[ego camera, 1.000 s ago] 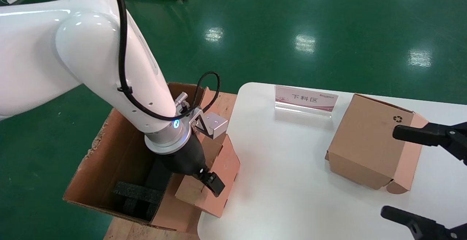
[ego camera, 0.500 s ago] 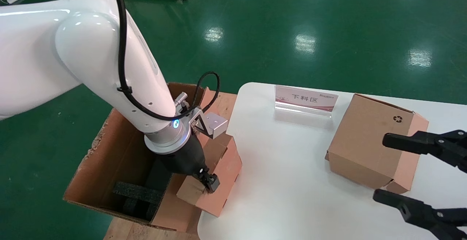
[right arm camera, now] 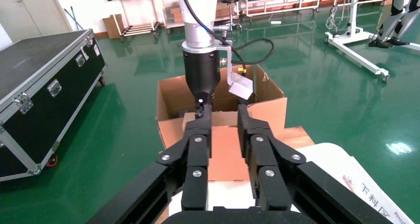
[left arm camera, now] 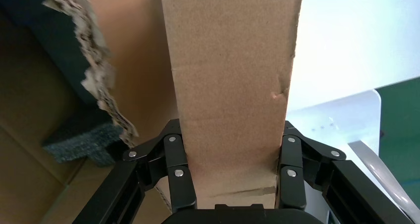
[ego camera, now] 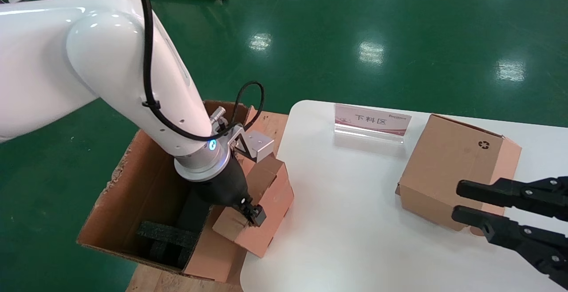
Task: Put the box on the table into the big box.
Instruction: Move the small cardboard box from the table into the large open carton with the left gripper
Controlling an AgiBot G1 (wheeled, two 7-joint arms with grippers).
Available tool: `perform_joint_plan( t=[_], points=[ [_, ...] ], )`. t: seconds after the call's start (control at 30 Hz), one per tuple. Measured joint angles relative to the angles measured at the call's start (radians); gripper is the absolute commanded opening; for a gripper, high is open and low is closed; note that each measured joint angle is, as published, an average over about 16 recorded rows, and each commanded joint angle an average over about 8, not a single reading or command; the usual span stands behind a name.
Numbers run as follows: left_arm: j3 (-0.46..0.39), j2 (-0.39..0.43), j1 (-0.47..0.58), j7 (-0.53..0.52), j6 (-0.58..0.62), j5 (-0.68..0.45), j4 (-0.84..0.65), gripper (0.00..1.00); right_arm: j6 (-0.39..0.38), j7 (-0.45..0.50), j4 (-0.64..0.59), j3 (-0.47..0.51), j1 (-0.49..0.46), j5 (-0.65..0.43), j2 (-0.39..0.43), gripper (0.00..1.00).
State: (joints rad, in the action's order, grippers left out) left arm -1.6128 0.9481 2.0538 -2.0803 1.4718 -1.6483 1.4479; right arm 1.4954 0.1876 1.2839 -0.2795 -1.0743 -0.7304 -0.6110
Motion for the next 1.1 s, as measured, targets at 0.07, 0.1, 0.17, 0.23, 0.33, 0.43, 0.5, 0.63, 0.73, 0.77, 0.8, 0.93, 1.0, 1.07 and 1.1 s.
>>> perform_joint_plan(
  t=[0.07, 0.1, 0.17, 0.23, 0.33, 0.43, 0.5, 0.63, 0.73, 0.77, 0.8, 0.93, 1.0, 1.07, 1.1],
  points=[
    [0.004, -0.001, 0.005, 0.002, -0.006, -0.008, -0.007, 0.0, 0.0, 0.0, 0.0, 0.0, 0.0, 0.0, 0.0, 1.0],
    [0.008, -0.001, 0.008, 0.003, -0.01, -0.014, -0.011, 0.0, 0.0, 0.0, 0.0, 0.0, 0.0, 0.0, 0.0, 1.0],
    [0.016, -0.003, 0.014, 0.005, -0.016, -0.024, -0.018, 0.0, 0.0, 0.0, 0.0, 0.0, 0.0, 0.0, 0.0, 1.0],
    [0.028, -0.007, 0.022, 0.006, -0.023, -0.035, -0.025, 0.0, 0.0, 0.0, 0.0, 0.0, 0.0, 0.0, 0.0, 1.0],
    [0.053, -0.015, 0.036, 0.009, -0.035, -0.052, -0.034, 0.0, 0.0, 0.0, 0.0, 0.0, 0.0, 0.0, 0.0, 1.0],
    [0.083, -0.026, 0.053, 0.012, -0.045, -0.072, -0.042, 0.0, 0.0, 0.0, 0.0, 0.0, 0.0, 0.0, 0.0, 1.0],
    [0.105, -0.035, 0.067, 0.015, -0.051, -0.087, -0.045, 0.0, 0.0, 0.0, 0.0, 0.0, 0.0, 0.0, 0.0, 1.0],
    [0.149, -0.055, 0.099, 0.021, -0.059, -0.117, -0.049, 0.0, 0.0, 0.0, 0.0, 0.0, 0.0, 0.0, 0.0, 1.0],
    [0.18, -0.072, 0.126, 0.027, -0.061, -0.141, -0.049, 0.0, 0.0, 0.0, 0.0, 0.0, 0.0, 0.0, 0.0, 1.0],
    [0.19, -0.077, 0.136, 0.029, -0.061, -0.15, -0.049, 0.0, 0.0, 0.0, 0.0, 0.0, 0.0, 0.0, 0.0, 1.0],
    [0.199, -0.083, 0.146, 0.031, -0.061, -0.159, -0.048, 0.0, 0.0, 0.0, 0.0, 0.0, 0.0, 0.0, 0.0, 1.0],
    [0.231, -0.105, 0.192, 0.044, -0.054, -0.2, -0.044, 0.0, 0.0, 0.0, 0.0, 0.0, 0.0, 0.0, 0.0, 1.0],
    [0.244, -0.116, 0.216, 0.051, -0.05, -0.222, -0.041, 0.0, 0.0, 0.0, 0.0, 0.0, 0.0, 0.0, 0.0, 1.0],
    [0.256, -0.127, 0.239, 0.06, -0.044, -0.245, -0.039, 0.0, 0.0, 0.0, 0.0, 0.0, 0.0, 0.0, 0.0, 1.0],
    [0.262, -0.133, 0.251, 0.065, -0.042, -0.257, -0.038, 0.0, 0.0, 0.0, 0.0, 0.0, 0.0, 0.0, 0.0, 1.0]
  ],
)
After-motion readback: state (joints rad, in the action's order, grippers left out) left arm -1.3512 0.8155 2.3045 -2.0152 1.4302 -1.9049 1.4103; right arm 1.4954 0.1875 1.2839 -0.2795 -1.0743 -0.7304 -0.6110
